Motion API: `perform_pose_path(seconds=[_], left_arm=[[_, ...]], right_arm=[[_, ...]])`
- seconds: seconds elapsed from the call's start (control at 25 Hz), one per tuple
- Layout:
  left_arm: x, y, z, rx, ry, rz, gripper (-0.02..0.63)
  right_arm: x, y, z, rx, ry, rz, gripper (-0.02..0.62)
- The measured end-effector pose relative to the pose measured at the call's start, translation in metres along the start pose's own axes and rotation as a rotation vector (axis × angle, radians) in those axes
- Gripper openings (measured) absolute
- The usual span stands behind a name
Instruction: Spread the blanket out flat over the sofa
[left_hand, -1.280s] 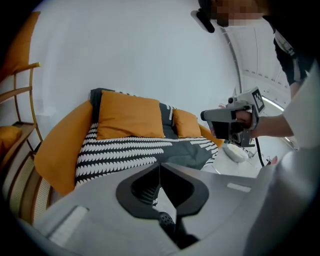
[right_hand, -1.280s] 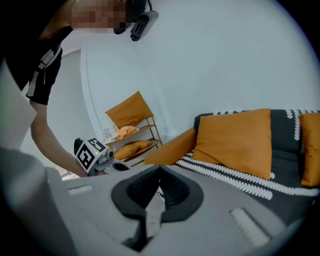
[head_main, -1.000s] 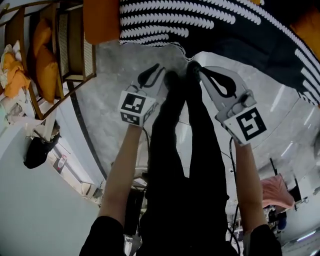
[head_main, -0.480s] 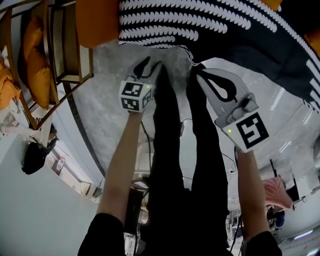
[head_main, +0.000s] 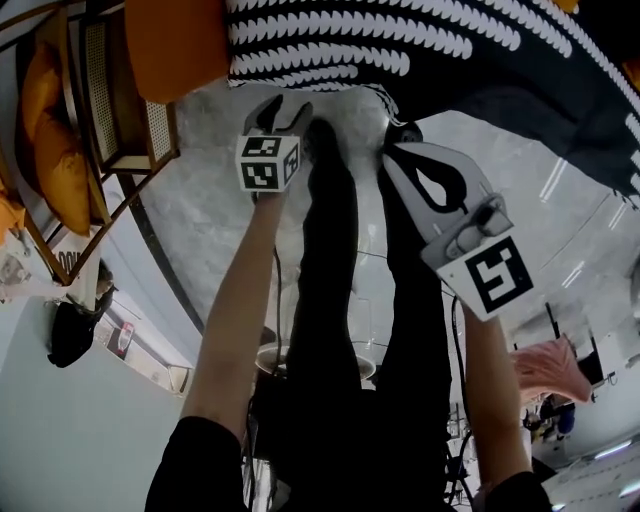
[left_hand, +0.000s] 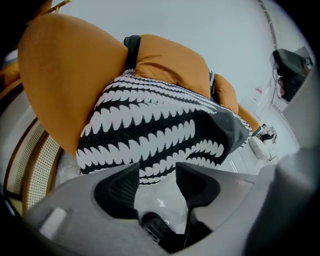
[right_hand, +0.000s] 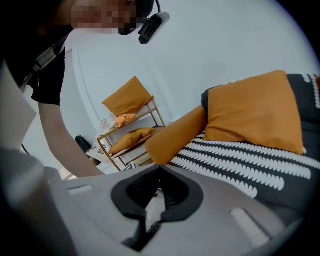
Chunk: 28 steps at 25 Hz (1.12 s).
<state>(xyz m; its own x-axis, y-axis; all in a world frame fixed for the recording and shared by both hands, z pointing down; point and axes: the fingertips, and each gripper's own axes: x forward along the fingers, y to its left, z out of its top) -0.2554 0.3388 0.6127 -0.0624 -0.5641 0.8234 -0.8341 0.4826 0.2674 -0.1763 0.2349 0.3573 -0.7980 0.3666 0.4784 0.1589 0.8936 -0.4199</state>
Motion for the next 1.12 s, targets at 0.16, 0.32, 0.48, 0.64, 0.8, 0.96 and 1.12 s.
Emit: perform_pose_path(seconds=[0.16,0.32,0.48,0.64,0.8,0.96,1.12], left_arm=[[0.014,0.02,-0.008,-0.065,0.022,0.025,0.216],[0.023,0.025,-0.006,-0.125,0.009,0.036,0.216],[0.029,0.026,0.001,-0.122,-0.009,0.047,0.216],[0.033,0.029,0.004,-0.181,-0.038,0.08,0.191],[0.037,0.027,0.008,-0.21,-0.036,0.111,0.148],[0.039,0.036,0.006,-0.229,-0.019,0.131,0.105],[0.039,0.032,0.006,-0.194,0.0,0.146,0.046]], right_arm=[[0.014,0.007,-0.013,0.019,0.014,0.008,0.002],[0.019,0.008,-0.02,0.022,0.042,0.016,0.002],[0.024,0.008,-0.02,0.023,0.04,0.021,0.002],[0.02,0.003,-0.019,0.021,0.034,0.013,0.002],[0.011,-0.004,-0.022,0.025,0.042,0.004,0.002],[0.015,-0.006,-0.022,0.031,0.029,0.0,0.002],[0.008,-0.008,-0.026,0.036,0.033,-0.002,0.002]])
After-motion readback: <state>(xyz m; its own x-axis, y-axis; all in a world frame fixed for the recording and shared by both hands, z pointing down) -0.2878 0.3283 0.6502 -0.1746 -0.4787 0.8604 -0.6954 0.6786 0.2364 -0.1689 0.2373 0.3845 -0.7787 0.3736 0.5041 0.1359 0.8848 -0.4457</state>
